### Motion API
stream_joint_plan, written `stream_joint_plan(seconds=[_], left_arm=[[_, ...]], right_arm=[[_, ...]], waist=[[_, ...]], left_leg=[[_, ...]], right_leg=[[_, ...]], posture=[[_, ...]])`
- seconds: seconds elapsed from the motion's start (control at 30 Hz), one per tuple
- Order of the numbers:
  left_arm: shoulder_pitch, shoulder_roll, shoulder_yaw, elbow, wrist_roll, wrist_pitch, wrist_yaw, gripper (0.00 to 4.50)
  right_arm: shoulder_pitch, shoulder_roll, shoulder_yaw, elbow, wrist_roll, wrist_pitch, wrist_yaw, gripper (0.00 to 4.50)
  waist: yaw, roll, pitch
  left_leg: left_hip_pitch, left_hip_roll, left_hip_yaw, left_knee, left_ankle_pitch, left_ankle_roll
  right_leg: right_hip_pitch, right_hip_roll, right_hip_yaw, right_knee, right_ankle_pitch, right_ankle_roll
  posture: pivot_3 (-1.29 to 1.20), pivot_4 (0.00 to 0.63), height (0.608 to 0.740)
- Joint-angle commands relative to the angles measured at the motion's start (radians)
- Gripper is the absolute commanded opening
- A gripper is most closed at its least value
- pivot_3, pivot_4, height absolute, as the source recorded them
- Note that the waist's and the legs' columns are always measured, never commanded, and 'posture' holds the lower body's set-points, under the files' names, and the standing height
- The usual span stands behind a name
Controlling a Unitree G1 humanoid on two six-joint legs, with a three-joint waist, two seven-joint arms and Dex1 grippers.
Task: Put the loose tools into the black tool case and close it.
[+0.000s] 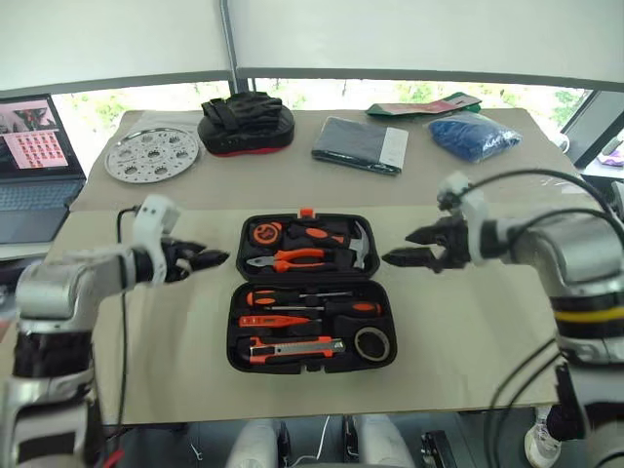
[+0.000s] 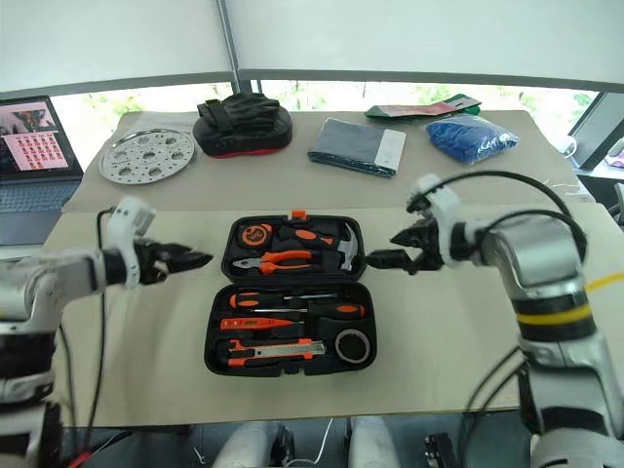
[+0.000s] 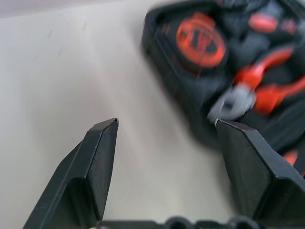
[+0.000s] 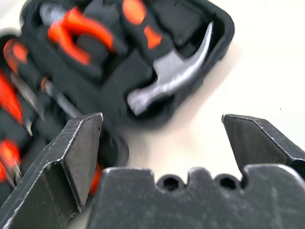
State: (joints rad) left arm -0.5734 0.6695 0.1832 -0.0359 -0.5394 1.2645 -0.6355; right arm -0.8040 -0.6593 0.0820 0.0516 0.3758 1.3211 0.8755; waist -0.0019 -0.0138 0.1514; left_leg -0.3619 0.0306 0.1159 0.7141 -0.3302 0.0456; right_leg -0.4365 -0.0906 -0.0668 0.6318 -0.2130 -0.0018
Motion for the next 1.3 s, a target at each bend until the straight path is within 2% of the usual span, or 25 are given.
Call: stream_joint_plan(seconds=[0.03, 0.27, 0.33, 0.37, 0.43, 0.67, 0.7, 0.73, 0.9, 1.0, 1.07, 1.17, 1.2, 1.3], left_arm=[[-0.031, -0.025, -0.010, 0.009, -0.004, 0.071, 0.048, 3.55], [-0.054, -0.057, -0.027, 0.049, 0.028, 0.046, 0.099, 3.55], [-0.051, -0.066, -0.042, 0.054, 0.035, 0.033, 0.100, 3.55], [-0.050, -0.072, -0.046, 0.058, 0.040, 0.026, 0.105, 3.29], [-0.049, -0.077, -0.051, 0.064, 0.045, 0.024, 0.110, 2.80], [-0.043, -0.073, -0.016, 0.073, 0.042, 0.021, 0.124, 0.14], [-0.042, -0.078, -0.004, 0.073, 0.040, 0.017, 0.129, 0.00], [-0.037, -0.089, 0.013, 0.071, 0.037, -0.001, 0.133, 0.00], [-0.001, -0.138, 0.084, 0.027, 0.013, -0.121, 0.127, 0.00], [0.059, -0.169, 0.135, -0.020, -0.006, -0.315, 0.057, 0.00], [0.128, -0.172, 0.124, -0.061, 0.021, -0.532, -0.038, 0.00], [0.234, -0.198, 0.140, -0.087, 0.064, -0.808, -0.092, 0.00], [0.277, -0.189, 0.129, -0.086, 0.104, -0.912, -0.112, 0.00], [0.390, -0.166, 0.099, -0.063, 0.212, -1.233, -0.187, 0.00]], right_arm=[[-0.062, 0.043, -0.019, 0.085, -0.018, 0.044, -0.091, 4.49], [-0.073, 0.072, 0.030, 0.120, -0.017, 0.025, -0.136, 4.49], [-0.071, 0.077, 0.040, 0.127, -0.023, 0.033, -0.151, 3.99], [-0.069, 0.079, 0.044, 0.129, -0.026, 0.038, -0.160, 3.85], [-0.068, 0.076, 0.055, 0.130, -0.025, 0.051, -0.169, 3.13], [-0.068, 0.119, 0.013, 0.171, -0.035, 0.022, -0.246, 0.71], [-0.065, 0.128, 0.002, 0.173, -0.034, -0.001, -0.253, 0.48], [-0.058, 0.140, -0.015, 0.166, -0.029, -0.040, -0.254, 0.06], [0.003, 0.147, -0.053, 0.051, 0.002, -0.252, -0.187, 0.06], [0.061, 0.134, -0.068, -0.031, -0.016, -0.479, -0.148, 0.06], [0.114, 0.110, -0.058, -0.069, -0.053, -0.649, -0.116, 0.06], [0.219, 0.058, -0.032, -0.081, -0.175, -0.948, -0.122, 0.06], [0.261, 0.038, -0.025, -0.076, -0.229, -1.101, -0.126, 0.06], [0.362, -0.005, -0.012, -0.053, -0.317, -1.379, -0.124, 0.06]], waist=[[-0.006, 0.000, 0.000], [-0.013, 0.000, 0.000], [-0.013, 0.000, 0.000], [-0.013, 0.000, 0.000], [-0.012, 0.000, 0.000], [-0.011, 0.000, 0.000], [-0.011, 0.000, 0.000], [-0.012, 0.000, 0.000], [-0.012, 0.000, 0.000], [-0.012, 0.000, 0.000], [-0.012, 0.000, 0.000], [-0.011, 0.000, 0.001], [-0.010, 0.000, 0.001], [-0.011, 0.000, 0.001]], left_leg=[[-0.005, -0.001, 0.000, 0.000, 0.000, 0.000], [-0.008, -0.007, 0.001, -0.001, 0.000, 0.000], [-0.008, -0.007, 0.001, 0.000, 0.001, -0.001], [-0.007, -0.007, 0.000, 0.001, 0.001, -0.001], [-0.006, -0.006, 0.000, 0.001, 0.002, -0.002], [0.000, -0.005, -0.001, 0.001, 0.005, -0.004], [0.002, -0.004, -0.001, 0.001, 0.005, -0.004], [0.003, -0.003, -0.001, 0.001, 0.006, -0.004], [0.003, -0.002, -0.001, 0.000, 0.008, -0.005], [-0.002, -0.002, 0.000, 0.000, 0.009, -0.005], [-0.008, -0.001, 0.000, 0.000, 0.009, -0.006], [-0.012, -0.002, 0.003, -0.001, 0.010, -0.006], [-0.013, -0.003, 0.003, -0.001, 0.010, -0.006], [-0.016, -0.003, 0.008, -0.002, 0.010, -0.006]], right_leg=[[-0.005, 0.000, -0.001, 0.000, 0.000, 0.001], [-0.008, -0.002, -0.006, -0.001, -0.002, 0.005], [-0.007, -0.002, -0.006, -0.001, -0.002, 0.005], [-0.005, -0.002, -0.006, -0.001, -0.002, 0.005], [-0.004, -0.003, -0.006, 0.000, -0.001, 0.005], [0.000, -0.004, -0.003, 0.000, -0.001, 0.004], [0.001, -0.003, -0.003, 0.000, 0.000, 0.003], [0.002, -0.003, -0.002, 0.000, 0.000, 0.002], [0.001, -0.002, -0.001, 0.000, 0.003, -0.001], [-0.005, -0.002, -0.001, 0.001, 0.004, -0.002], [-0.010, -0.001, -0.001, 0.002, 0.004, -0.002], [-0.018, -0.002, -0.001, 0.006, 0.004, -0.002], [-0.019, -0.001, -0.002, 0.006, 0.004, -0.002], [-0.019, 0.000, -0.004, 0.001, 0.004, -0.002]], posture=[[0.00, 0.150, 0.740], [0.00, 0.150, 0.740], [0.00, 0.150, 0.740], [0.00, 0.150, 0.740], [0.00, 0.150, 0.740], [0.00, 0.150, 0.740], [0.00, 0.150, 0.740], [0.00, 0.150, 0.740], [0.00, 0.150, 0.740], [0.00, 0.150, 0.740], [0.00, 0.150, 0.740], [0.00, 0.150, 0.740], [0.00, 0.150, 0.740], [0.00, 0.150, 0.740]])
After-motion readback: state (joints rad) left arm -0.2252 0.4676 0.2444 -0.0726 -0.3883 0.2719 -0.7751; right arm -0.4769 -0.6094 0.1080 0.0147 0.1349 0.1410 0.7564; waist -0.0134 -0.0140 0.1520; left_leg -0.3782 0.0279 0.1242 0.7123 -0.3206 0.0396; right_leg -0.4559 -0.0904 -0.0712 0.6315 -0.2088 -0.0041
